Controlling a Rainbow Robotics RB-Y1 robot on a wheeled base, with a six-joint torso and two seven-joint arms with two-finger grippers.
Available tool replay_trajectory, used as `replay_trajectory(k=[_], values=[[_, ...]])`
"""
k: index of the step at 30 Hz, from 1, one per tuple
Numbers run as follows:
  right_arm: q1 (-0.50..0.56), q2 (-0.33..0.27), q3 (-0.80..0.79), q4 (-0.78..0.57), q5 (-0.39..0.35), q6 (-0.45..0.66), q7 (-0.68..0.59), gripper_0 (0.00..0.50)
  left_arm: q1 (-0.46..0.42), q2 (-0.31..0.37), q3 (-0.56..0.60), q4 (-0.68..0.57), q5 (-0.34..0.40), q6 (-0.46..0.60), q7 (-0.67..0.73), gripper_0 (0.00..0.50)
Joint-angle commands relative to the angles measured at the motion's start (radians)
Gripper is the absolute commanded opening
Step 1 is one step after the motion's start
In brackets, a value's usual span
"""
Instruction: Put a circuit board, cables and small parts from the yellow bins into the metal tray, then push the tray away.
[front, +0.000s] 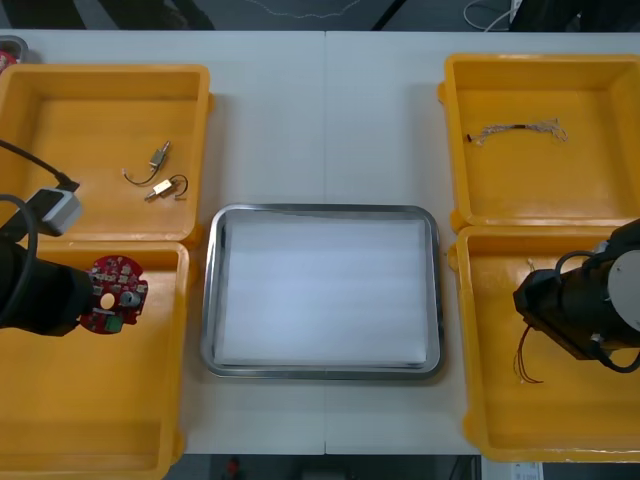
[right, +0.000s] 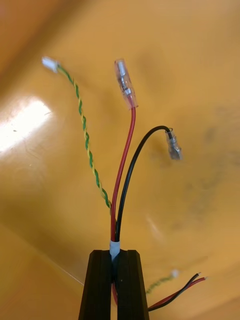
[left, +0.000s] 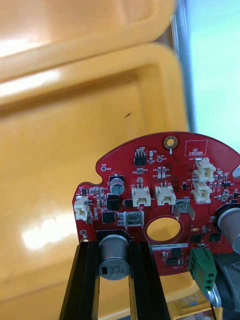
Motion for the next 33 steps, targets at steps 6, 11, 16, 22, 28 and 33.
replay_trajectory(k=[6, 11, 16, 22, 28, 33], values=[[-0.016, -0.143, -0.244, -0.145, -0.208, 0.074, 0.02, 0.0, -0.224, 0.038, -0.25, -0.008, -0.007, 0.011, 0.048, 0.002], [-0.014, -0.22, -0.351, -0.165, -0.326, 0.074, 0.037, 0.0, -0.331, 0.009, -0.355, 0.041, -0.007, 0.011, 0.066, 0.002], [-0.006, -0.269, -0.382, -0.171, -0.389, 0.074, 0.052, 0.0, -0.405, -0.045, -0.427, 0.096, -0.022, 0.005, 0.071, 0.003], [0.014, -0.336, -0.38, -0.21, -0.485, 0.074, 0.083, 0.0, -0.458, -0.085, -0.53, 0.151, -0.065, -0.038, 0.077, 0.003], [0.017, -0.433, -0.366, -0.257, -0.607, 0.074, 0.121, 0.0, -0.487, -0.113, -0.64, 0.214, -0.11, -0.106, 0.076, 0.003], [0.015, -0.537, -0.359, -0.28, -0.691, 0.074, 0.215, 0.0, -0.497, -0.126, -0.751, 0.256, -0.195, -0.179, 0.077, 0.002]])
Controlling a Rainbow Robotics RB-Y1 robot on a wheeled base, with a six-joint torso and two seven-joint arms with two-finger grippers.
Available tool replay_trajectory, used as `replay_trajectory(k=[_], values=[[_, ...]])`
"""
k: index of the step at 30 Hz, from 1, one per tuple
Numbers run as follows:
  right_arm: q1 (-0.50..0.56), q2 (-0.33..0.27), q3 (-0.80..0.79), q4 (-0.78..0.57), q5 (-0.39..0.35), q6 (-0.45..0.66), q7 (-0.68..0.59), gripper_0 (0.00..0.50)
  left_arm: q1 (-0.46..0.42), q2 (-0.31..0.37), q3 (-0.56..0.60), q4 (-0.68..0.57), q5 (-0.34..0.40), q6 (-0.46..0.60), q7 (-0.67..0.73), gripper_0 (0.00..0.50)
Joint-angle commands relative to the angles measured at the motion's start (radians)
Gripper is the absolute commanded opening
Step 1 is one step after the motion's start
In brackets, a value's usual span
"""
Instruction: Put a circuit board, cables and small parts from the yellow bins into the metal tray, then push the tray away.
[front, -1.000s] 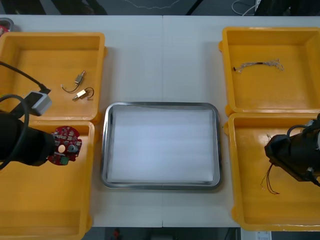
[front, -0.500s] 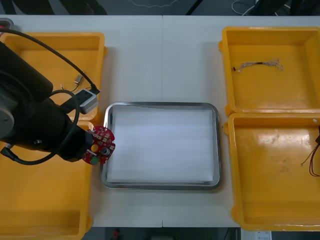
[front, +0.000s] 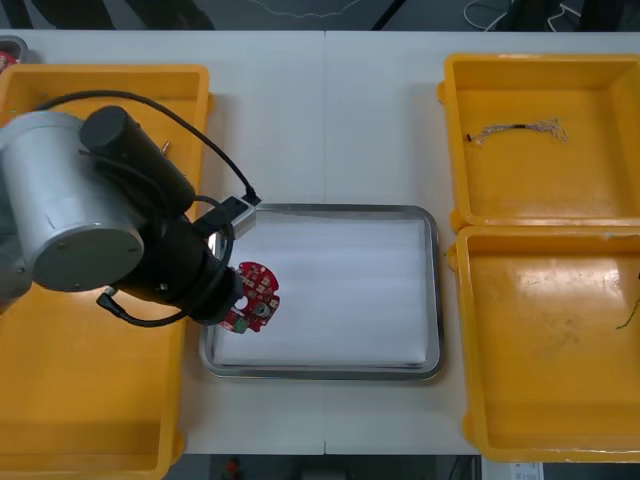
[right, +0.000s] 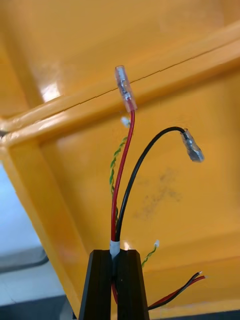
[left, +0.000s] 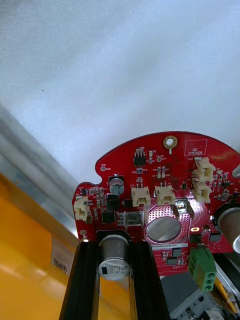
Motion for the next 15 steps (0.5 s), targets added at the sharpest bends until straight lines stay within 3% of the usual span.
replay_trajectory(k=[1, 8, 15], values=[[0.014, -0.123, 0.0, -0.041, -0.047, 0.003, 0.116, 0.0, -0.042, -0.023, -0.097, 0.018, -0.068, -0.068, 0.076, 0.003], [-0.006, -0.201, 0.034, -0.041, -0.081, 0.003, 0.314, 0.0, -0.042, -0.023, -0.189, 0.071, -0.126, -0.145, 0.076, 0.001], [-0.054, -0.255, 0.126, -0.041, -0.066, 0.003, 0.455, 0.0, -0.042, -0.023, -0.252, 0.107, -0.18, -0.211, 0.08, 0.002]])
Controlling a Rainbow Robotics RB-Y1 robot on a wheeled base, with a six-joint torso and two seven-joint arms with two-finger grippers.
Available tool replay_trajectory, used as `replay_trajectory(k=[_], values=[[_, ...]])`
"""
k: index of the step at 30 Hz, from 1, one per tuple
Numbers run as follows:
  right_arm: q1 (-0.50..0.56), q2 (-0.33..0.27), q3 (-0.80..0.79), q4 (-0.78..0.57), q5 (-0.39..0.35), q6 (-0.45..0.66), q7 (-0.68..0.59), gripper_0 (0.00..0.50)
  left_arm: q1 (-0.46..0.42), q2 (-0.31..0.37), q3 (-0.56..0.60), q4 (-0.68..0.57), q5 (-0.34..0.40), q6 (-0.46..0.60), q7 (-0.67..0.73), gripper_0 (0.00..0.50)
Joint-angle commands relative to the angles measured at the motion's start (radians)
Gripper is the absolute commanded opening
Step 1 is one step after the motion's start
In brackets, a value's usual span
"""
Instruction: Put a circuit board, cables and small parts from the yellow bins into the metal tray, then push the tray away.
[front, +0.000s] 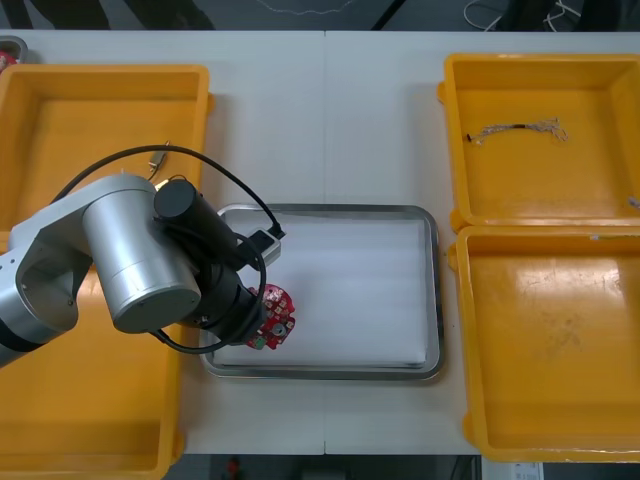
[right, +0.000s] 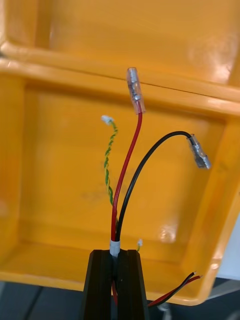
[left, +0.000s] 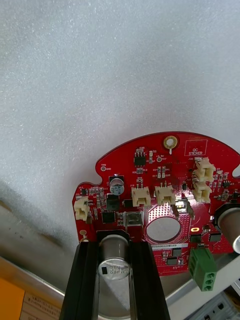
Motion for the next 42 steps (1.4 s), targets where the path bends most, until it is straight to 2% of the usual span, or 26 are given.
replay_trajectory(k=[1, 5, 15, 16, 18, 19, 20, 21, 22, 23, 29, 33, 42], values=[[-0.059, -0.06, 0.08, -0.024, 0.005, 0.003, 0.107, 0.0, -0.034, -0.016, -0.045, 0.005, -0.039, -0.041, 0.082, 0.001], [-0.099, -0.061, 0.123, -0.022, 0.0, 0.003, 0.151, 0.0, -0.031, -0.007, -0.05, 0.006, -0.04, -0.043, 0.079, 0.005], [-0.15, -0.06, 0.181, -0.024, -0.008, 0.003, 0.157, 0.0, -0.031, 0.013, -0.07, 0.006, -0.042, -0.057, 0.082, 0.008], [-0.154, -0.06, 0.186, -0.022, -0.011, 0.003, 0.159, 0.0, -0.031, 0.012, -0.07, 0.006, -0.042, -0.057, 0.082, 0.034], [-0.159, -0.06, 0.192, -0.022, -0.015, 0.003, 0.16, 0.0, -0.032, 0.013, -0.072, 0.006, -0.043, -0.057, 0.082, 0.152], [-0.162, -0.061, 0.193, -0.024, -0.017, 0.003, 0.162, 0.0, -0.032, 0.013, -0.072, 0.008, -0.043, -0.057, 0.083, 0.298], [-0.162, -0.06, 0.195, -0.022, -0.018, 0.003, 0.163, 0.0, -0.032, 0.013, -0.072, 0.006, -0.045, -0.057, 0.085, 0.403], [-0.162, -0.06, 0.195, -0.022, -0.018, 0.003, 0.163, 0.0, -0.032, 0.013, -0.072, 0.006, -0.045, -0.057, 0.085, 0.424], [-0.162, -0.06, 0.195, -0.024, -0.022, 0.003, 0.167, 0.0, -0.032, 0.012, -0.072, 0.006, -0.043, -0.057, 0.086, 0.484], [-0.162, -0.06, 0.195, -0.024, -0.023, 0.003, 0.168, 0.0, -0.031, 0.013, -0.072, 0.008, -0.043, -0.057, 0.086, 0.5], [-0.162, -0.06, 0.195, -0.024, -0.025, 0.003, 0.174, 0.0, -0.032, 0.012, -0.07, 0.005, -0.043, -0.057, 0.094, 0.5], [-0.162, -0.06, 0.195, -0.024, -0.029, 0.003, 0.179, 0.0, -0.032, 0.009, -0.029, -0.023, -0.034, -0.035, 0.1, 0.5], [-0.236, -0.058, 0.29, -0.051, -0.057, 0.003, 0.185, 0.0, -0.031, -0.037, 0.146, -0.121, 0.013, 0.143, 0.109, 0.5]])
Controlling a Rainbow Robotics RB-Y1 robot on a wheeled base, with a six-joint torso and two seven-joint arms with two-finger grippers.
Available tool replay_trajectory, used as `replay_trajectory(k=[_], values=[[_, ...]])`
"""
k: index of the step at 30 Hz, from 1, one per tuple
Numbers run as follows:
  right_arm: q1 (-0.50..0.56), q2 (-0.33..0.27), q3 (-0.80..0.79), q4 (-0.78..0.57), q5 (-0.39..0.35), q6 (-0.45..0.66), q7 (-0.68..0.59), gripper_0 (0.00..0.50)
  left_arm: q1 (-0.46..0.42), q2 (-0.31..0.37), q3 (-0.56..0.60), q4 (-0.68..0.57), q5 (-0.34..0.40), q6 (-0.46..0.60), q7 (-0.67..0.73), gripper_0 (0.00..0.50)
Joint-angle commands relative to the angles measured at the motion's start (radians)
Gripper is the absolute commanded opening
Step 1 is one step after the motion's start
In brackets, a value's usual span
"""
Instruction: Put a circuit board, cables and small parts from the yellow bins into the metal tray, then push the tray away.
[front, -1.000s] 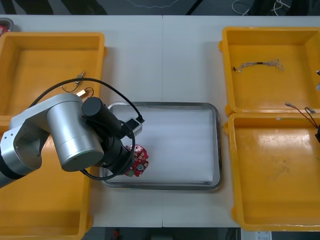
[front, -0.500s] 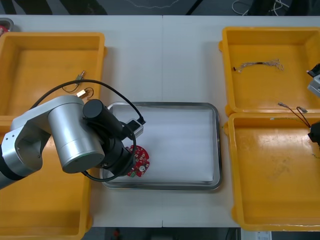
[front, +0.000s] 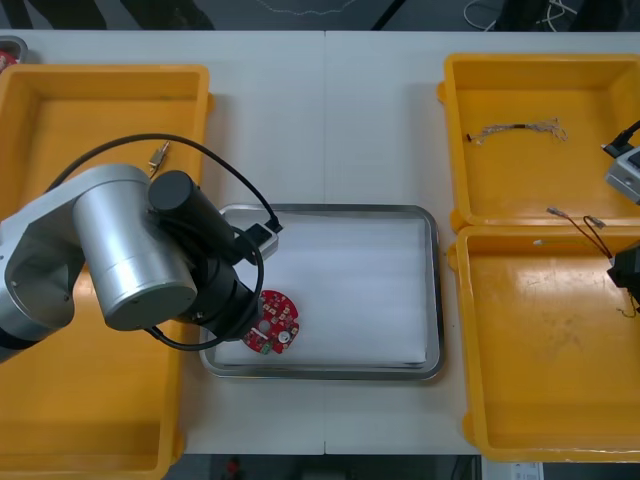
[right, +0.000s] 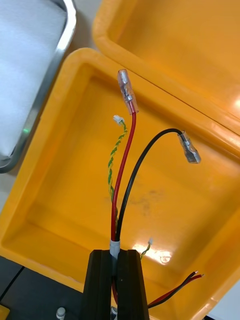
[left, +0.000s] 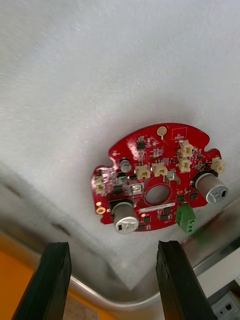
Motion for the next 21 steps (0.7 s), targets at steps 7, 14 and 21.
replay_trajectory(k=[7, 14, 21], values=[[-0.226, 0.015, 0.25, -0.05, -0.003, 0.003, 0.05, 0.0, -0.03, -0.062, 0.27, -0.083, 0.078, 0.134, 0.094, 0.5], [-0.399, 0.1, 0.467, -0.038, 0.078, 0.003, 0.06, 0.0, -0.028, -0.059, 0.406, -0.063, 0.1, 0.169, 0.077, 0.5], [-0.54, 0.191, 0.648, -0.007, 0.127, 0.003, 0.088, 0.0, -0.039, -0.053, 0.537, 0.023, 0.104, 0.169, 0.026, 0.5]])
